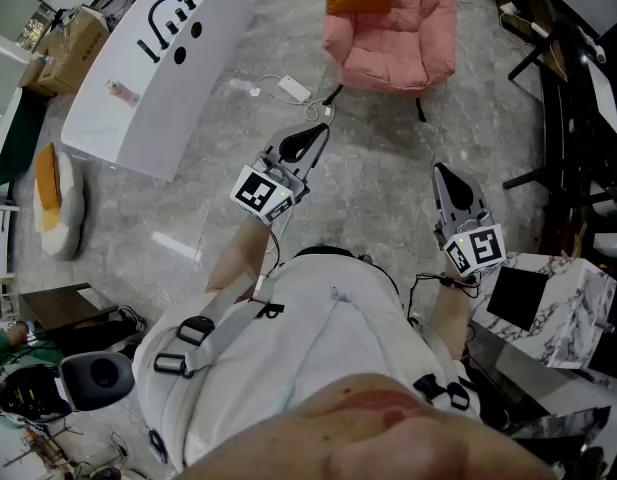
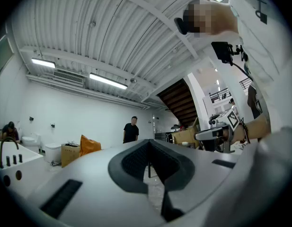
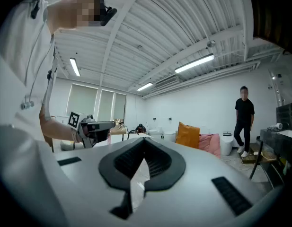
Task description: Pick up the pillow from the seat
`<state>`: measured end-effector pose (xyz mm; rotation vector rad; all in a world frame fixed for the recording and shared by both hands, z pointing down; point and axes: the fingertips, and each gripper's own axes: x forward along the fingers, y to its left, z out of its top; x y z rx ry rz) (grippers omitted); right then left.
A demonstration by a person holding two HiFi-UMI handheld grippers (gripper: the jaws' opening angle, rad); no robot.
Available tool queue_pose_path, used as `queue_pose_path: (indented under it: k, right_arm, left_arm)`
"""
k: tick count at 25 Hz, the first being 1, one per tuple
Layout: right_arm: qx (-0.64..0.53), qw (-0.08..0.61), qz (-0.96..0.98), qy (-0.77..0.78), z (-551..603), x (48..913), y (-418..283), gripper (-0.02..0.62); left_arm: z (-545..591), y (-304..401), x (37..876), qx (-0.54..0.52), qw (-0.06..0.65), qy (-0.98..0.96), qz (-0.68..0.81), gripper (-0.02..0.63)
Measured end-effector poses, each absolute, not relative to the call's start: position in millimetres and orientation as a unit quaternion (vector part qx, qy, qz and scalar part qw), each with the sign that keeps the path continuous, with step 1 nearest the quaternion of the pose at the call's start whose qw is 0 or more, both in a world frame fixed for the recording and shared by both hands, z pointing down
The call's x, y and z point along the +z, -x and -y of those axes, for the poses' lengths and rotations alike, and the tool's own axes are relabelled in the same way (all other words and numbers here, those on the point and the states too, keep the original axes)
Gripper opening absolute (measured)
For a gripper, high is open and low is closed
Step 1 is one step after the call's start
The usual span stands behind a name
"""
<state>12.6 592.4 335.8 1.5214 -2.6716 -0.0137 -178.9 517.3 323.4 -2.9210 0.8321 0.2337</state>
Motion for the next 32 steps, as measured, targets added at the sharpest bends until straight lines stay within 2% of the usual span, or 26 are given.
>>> queue_pose_path:
  k: [19,32]
  right_arm:
    - [-0.007,0.019,0.873,-0.487,-582.9,329.6,19.7,0.015]
    - [0.005,0.001,0.872,-0.489,-577.3,333.1,37.1,0.018]
  left_arm:
    - [-503.2,204.5,330.5,0.074,0.048,0.958,-0.273,0.006]
    - [-487.9,221.5,338.6,0.065,0.024,0.958,-0.279,0.017]
